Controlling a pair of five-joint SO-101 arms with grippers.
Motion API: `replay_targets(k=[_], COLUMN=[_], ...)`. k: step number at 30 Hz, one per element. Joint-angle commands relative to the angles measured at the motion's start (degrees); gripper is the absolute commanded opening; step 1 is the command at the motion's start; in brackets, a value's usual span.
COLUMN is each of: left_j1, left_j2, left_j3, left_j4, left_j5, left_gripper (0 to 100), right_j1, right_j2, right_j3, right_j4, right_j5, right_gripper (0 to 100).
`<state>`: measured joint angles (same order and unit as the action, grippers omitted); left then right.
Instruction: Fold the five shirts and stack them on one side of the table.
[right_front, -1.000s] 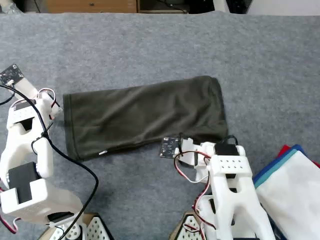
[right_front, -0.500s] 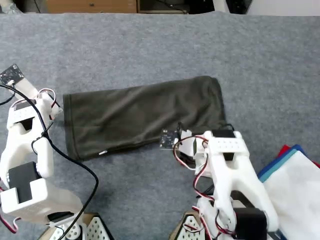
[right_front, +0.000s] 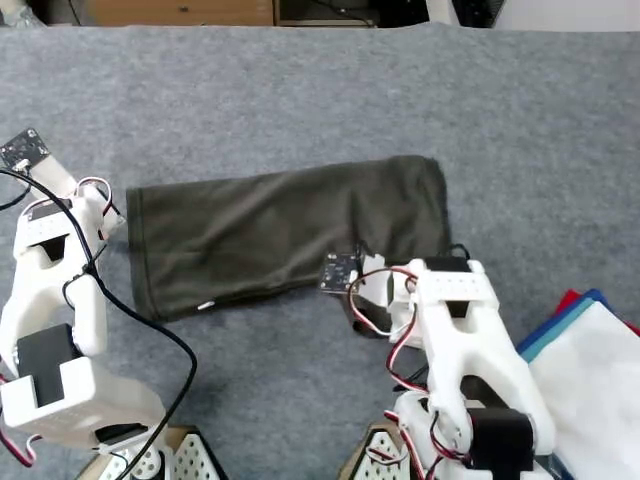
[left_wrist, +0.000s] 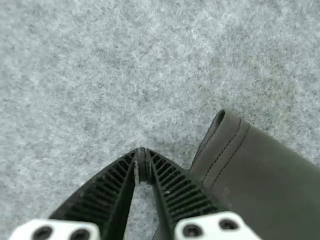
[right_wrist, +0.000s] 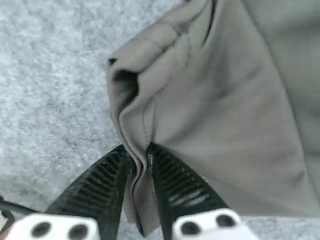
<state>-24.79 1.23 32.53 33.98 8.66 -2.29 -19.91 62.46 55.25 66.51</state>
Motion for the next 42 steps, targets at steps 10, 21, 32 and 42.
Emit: replay_targets(k=[10,21,32,42], left_j1=[0.6,0.6,0.6,0.6], left_j2=[-0.4,-0.4,-0.4,-0.4], left_j3=[-2.5,-2.5,-2.5,-2.5], left_j4=[0.4,0.4,0.4,0.4], left_j5=[-0.4,-0.4,-0.5,-0.5], left_gripper=[2,2,2,2], right_j1=[0.1,-4.3,-10.3,-8.8], right_j2=[2.9,23.7,38.7,44.3], right_j3=[-30.9,-57.5,-75.7,-83.5], right_j4=[17.3,23.1,28.4,28.5], right_j5=[0.5,0.7,2.5,2.5], right_gripper=[0.5,0.5,0.5,26.6])
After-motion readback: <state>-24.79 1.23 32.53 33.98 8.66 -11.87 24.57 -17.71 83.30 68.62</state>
